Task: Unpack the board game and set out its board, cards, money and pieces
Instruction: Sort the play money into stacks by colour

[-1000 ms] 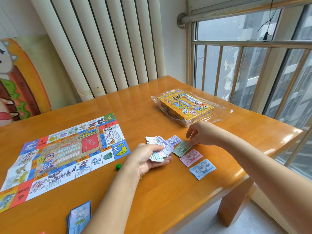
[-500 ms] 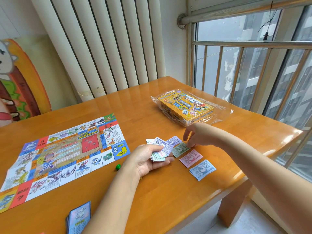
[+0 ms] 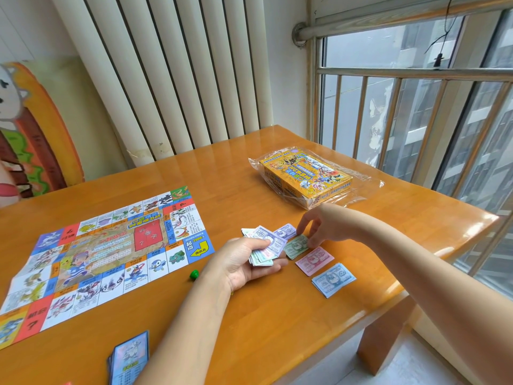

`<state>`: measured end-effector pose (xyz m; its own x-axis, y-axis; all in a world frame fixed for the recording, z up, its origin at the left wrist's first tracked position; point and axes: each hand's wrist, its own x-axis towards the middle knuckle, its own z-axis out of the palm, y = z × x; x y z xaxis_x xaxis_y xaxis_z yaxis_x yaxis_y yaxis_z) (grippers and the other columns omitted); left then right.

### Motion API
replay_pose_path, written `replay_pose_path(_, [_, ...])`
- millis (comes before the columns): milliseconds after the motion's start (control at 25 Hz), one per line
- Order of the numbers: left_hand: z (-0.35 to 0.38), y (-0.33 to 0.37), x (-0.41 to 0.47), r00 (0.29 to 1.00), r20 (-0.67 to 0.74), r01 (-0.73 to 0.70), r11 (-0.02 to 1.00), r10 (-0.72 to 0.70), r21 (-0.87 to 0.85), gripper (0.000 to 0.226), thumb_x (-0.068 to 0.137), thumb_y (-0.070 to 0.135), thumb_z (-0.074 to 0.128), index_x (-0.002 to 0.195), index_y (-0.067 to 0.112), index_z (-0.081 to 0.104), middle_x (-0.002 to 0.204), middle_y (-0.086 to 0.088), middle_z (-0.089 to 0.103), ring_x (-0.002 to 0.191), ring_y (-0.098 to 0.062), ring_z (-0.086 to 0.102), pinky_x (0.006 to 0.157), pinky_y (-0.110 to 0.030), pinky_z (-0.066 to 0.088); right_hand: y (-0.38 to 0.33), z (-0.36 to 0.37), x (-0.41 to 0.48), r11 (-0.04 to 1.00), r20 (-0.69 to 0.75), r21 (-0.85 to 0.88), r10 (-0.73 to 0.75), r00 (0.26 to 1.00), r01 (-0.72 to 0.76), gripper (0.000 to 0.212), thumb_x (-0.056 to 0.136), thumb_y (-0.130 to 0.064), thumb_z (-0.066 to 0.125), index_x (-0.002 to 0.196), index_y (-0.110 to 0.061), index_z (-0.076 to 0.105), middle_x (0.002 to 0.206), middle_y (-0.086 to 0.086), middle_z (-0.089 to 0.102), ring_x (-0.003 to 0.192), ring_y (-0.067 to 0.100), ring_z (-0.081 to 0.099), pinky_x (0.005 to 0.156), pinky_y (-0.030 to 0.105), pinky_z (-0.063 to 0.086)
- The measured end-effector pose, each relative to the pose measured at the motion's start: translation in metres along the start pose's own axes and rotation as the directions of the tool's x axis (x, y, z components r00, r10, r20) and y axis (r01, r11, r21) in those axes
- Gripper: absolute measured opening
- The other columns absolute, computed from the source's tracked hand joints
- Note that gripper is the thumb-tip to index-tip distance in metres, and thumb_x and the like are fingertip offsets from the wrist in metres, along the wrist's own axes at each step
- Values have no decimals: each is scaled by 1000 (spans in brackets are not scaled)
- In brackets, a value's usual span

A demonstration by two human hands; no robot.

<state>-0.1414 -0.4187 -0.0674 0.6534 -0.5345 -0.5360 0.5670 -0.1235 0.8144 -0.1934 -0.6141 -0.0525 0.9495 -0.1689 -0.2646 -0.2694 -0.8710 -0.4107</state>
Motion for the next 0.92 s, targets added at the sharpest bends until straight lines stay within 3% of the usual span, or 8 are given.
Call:
replay_pose_path(240, [0,2,-3,1000,9,-3,1000,3,14,11,92,-1,51,100,-7,56,91,-28,69,66,-36,70,53,-34,58,0,0,2,999,5,26,-21,1000,21,33,80,-18,75,110,-27,65,86,-10,62,76,7,57,60,19,43])
replay_pose_path(360, [-1,4,-5,998,17,-58,998,57,17,19,91,-2,53,109,-7,54,94,-27,70,68,-33,71,52,-31,59,2,0,1,969,-188,233,-37,982,81,19,82,-17,72,100,-24,69,79,-8,63,67,6,56,56,18,39])
replay_pose_path(440, [2,4,-5,987,25,-162,987,162,3,15,91,1,55,105,-4,58,87,-19,72,67,-26,72,52,-26,58,-1,2,-3,876,-283,454,-32,959,163,9,84,-22,71,92,-17,72,70,-5,63,63,10,57,57,20,43])
replay_pose_path(600, [9,-1,-4,937,2,-349,933,350,92,4,88,8,63,91,9,63,68,-1,72,52,-13,67,44,-19,51,-14,13,-12,679,-228,694,-105,968,238,25,79,-27,75,96,-8,70,77,3,70,69,8,61,64,21,48])
replay_pose_path(760, [8,-5,-1,903,38,-408,827,427,388,15,79,10,74,87,14,62,57,3,66,42,-11,58,38,-18,41,-15,11,-8,698,-254,660,-141,957,278,28,77,-15,78,103,-15,69,81,4,71,73,11,61,71,26,47])
replay_pose_path(920, [9,-4,-2,894,39,-429,828,446,361,8,85,12,68,88,16,62,59,6,68,45,-11,61,40,-18,44,-11,1,-7,787,-242,558,-149,959,263,24,77,-13,78,98,-20,70,70,-1,70,62,7,59,62,21,43])
